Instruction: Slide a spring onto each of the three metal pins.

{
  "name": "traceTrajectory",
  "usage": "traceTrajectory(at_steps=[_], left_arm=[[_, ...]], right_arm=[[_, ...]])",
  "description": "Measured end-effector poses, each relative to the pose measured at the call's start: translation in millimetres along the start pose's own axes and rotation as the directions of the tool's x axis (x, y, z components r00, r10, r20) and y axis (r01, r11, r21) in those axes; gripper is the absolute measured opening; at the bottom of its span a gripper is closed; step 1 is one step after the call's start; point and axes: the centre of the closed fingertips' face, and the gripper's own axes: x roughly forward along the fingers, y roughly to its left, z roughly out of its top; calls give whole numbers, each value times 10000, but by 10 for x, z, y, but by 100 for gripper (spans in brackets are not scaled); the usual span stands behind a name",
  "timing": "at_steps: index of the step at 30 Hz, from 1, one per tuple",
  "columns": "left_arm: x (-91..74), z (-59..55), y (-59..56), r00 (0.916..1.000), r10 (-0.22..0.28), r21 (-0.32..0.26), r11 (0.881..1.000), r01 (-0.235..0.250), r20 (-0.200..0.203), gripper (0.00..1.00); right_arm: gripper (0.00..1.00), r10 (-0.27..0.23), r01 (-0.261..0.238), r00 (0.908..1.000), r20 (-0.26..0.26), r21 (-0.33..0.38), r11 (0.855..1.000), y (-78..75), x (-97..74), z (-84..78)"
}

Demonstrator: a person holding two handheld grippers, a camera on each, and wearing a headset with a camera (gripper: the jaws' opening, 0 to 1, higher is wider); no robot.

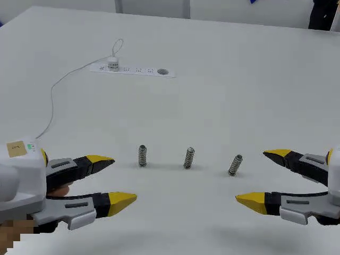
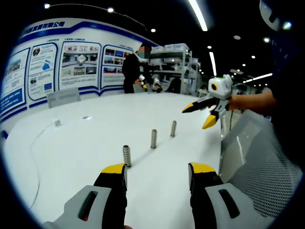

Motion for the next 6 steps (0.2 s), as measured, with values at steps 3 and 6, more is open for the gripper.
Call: traceTrajectory(at_steps=[3,6], left_arm=[[6,-15,-10,10000,-9,-16,10000,9,-40,53],[10,-29,-18,10000,-13,-53,10000,13,-71,53]], right_arm=[[73,-68,68,10000,-46,99,9999,-8,-12,-42],[73,-100,100,9999,-39,192,9998,-11,-27,-68]])
